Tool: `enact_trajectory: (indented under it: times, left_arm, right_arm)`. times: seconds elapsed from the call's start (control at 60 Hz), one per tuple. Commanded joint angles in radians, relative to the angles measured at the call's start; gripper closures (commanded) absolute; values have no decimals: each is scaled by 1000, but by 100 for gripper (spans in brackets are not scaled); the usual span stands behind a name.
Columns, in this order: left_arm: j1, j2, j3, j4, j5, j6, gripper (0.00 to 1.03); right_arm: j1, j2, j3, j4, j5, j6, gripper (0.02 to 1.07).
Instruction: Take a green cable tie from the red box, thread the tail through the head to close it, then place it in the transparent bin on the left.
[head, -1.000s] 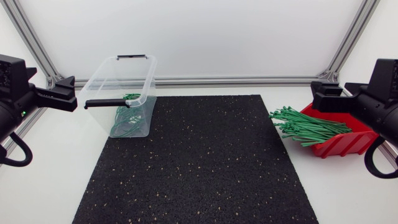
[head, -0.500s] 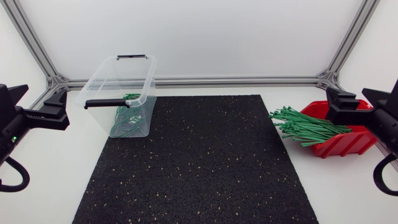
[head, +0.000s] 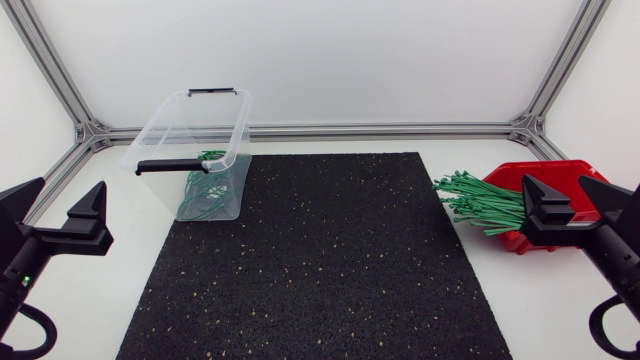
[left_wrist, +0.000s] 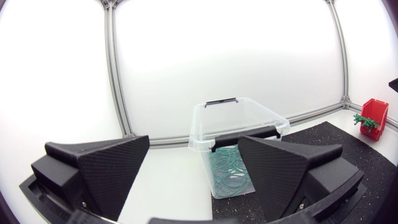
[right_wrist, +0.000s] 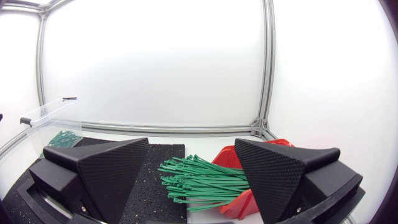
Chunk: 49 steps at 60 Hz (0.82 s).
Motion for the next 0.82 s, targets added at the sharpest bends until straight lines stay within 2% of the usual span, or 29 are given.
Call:
enact_trajectory:
  times: [0.0,0.517,0.8]
  left_arm:
    - [-11,-47,-46,-19,8,-39,4]
    - [-34,-330,-211,-180,28,-140,4]
    - [-36,-363,-231,-199,30,-152,4]
  right_arm:
    - [-12,-45,-53,15,-9,-8,6]
    - [-33,-321,-288,25,-77,5,6]
    - [-33,-321,-288,25,-77,5,6]
